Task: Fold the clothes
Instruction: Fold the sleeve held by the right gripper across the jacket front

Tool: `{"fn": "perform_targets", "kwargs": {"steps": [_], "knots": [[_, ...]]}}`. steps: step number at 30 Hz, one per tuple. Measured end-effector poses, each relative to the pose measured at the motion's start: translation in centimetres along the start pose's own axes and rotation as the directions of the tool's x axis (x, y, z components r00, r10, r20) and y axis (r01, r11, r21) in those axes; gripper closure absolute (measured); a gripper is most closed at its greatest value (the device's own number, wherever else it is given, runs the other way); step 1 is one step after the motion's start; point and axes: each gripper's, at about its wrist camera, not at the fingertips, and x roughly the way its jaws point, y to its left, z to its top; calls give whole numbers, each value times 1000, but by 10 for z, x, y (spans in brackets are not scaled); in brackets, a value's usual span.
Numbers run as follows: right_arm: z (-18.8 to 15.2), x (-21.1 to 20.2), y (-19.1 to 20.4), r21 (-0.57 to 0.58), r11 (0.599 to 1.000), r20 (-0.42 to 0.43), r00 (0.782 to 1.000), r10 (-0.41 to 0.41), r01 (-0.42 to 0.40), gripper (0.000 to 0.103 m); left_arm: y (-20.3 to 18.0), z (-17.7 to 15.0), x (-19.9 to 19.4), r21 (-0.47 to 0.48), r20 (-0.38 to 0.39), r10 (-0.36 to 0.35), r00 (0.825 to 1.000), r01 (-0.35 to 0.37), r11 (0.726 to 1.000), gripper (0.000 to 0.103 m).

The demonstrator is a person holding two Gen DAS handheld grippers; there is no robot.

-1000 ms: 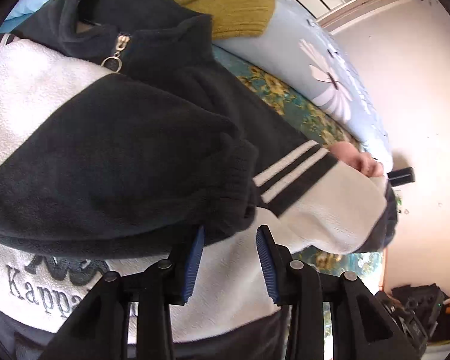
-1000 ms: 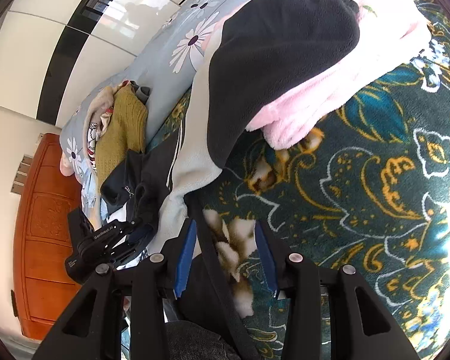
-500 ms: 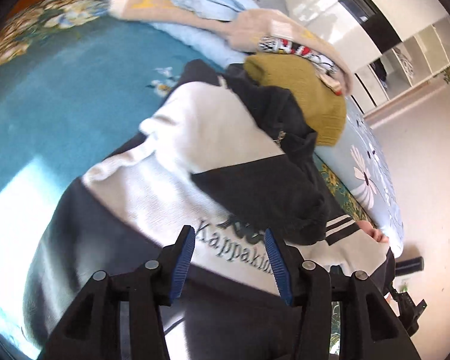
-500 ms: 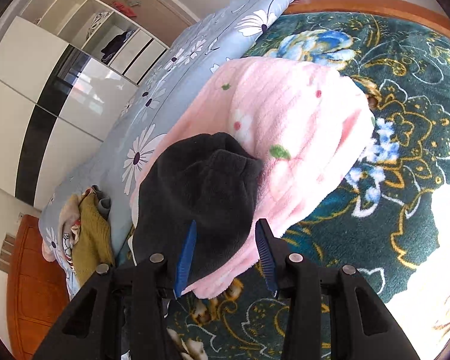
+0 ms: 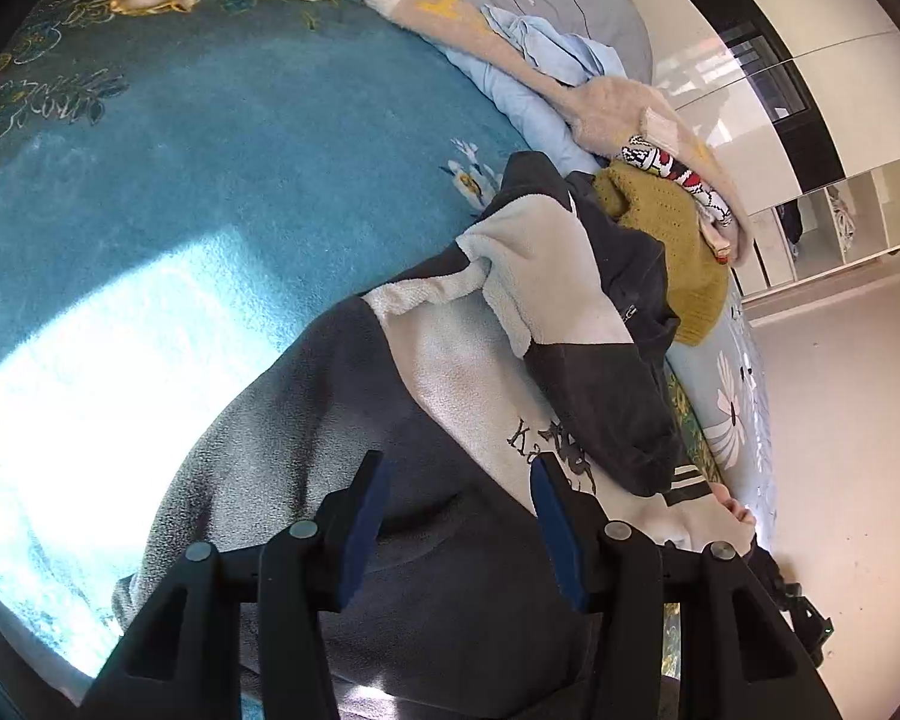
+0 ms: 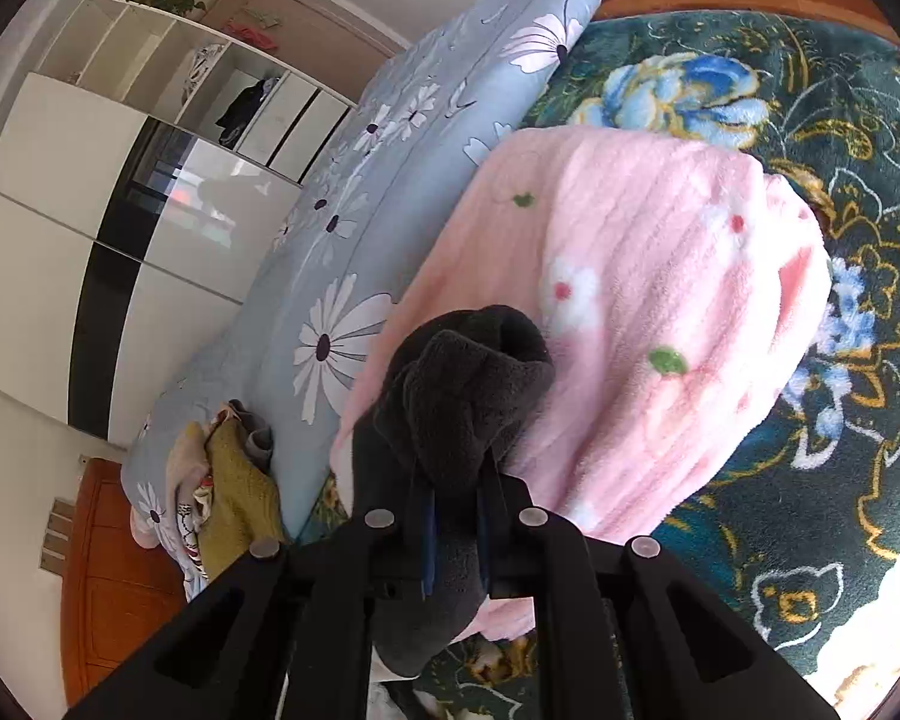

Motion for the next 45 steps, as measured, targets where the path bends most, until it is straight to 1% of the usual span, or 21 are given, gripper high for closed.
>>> {"fn": "perform_targets", "kwargs": {"steps": [3, 5, 7, 9, 11, 14, 16, 19, 22, 24, 28, 32, 35, 38, 40, 43, 44, 45], "knots": [[-5, -8, 43, -56, 995, -5, 996, 85, -86, 93, 12, 0, -4, -23, -10, -6, 1000, 6, 1000, 50], [-9, -12, 73, -92, 985, -14, 990, 143, -144, 93, 21, 0, -8, -40, -16, 3, 1000, -4, 999, 50], [-19, -11, 107, -118, 973, -42, 980, 197, -200, 93, 29, 0, -12, -45, -11, 10, 1000, -10, 999, 50], [-31, -6, 140, -125, 958, -81, 965, 250, -258, 93, 37, 1, -16, -49, -6, 17, 1000, -17, 999, 50], [-47, 1, 172, -135, 940, -124, 946, 298, -314, 93, 43, 2, -20, -43, -4, 22, 1000, -22, 999, 50], [-80, 15, 226, -195, 911, -188, 925, 329, -363, 93, 49, 4, -24, -23, -6, 20, 1000, -20, 1000, 50], [-108, 26, 259, -236, 890, -239, 911, 338, -391, 93, 53, 4, -25, -14, -9, 2, 1000, -2, 1000, 50], [-154, 51, 298, -308, 863, -322, 897, 303, -401, 93, 60, 3, -23, -9, -24, -17, 1000, 16, 1000, 50], [-205, 83, 322, -378, 843, -397, 890, 225, -382, 93, 69, 3, -19, -30, -45, -41, 998, 40, 999, 50], [-238, 106, 330, -414, 836, -440, 883, 162, -360, 93, 75, 4, -20, -53, -47, -63, 997, 60, 997, 50], [-297, 143, 333, -450, 826, -511, 856, 74, -340, 93, 81, 7, -22, -64, -40, -87, 995, 85, 994, 50], [-356, 167, 345, -516, 784, -540, 841, 13, -344, 93, 89, 9, -22, -81, -40, -100, 994, 96, 992, 50], [-393, 182, 350, -576, 748, -536, 844, -41, -329, 93, 96, 10, -22, -97, -36, -107, 994, 103, 990, 50], [-426, 200, 342, -620, 729, -532, 838, -119, -290, 93, 102, 11, -24, -113, -33, -110, 993, 106, 988, 50], [-444, 211, 336, -646, 715, -529, 832, -167, -267, 92, 104, 12, -25, -116, -31, -111, 993, 107, 987, 50], [-464, 224, 326, -677, 696, -523, 822, -227, -239, 89, 102, 12, -26, -112, -30, -111, 993, 107, 988, 50], [-468, 225, 324, -678, 695, -531, 814, -237, -240, 88, 102, 12, -27, -110, -29, -110, 993, 107, 988, 50], [-470, 224, 322, -672, 694, -551, 800, -237, -258, 81, 100, 11, -27, -106, -30, -108, 994, 104, 989, 49]]}}
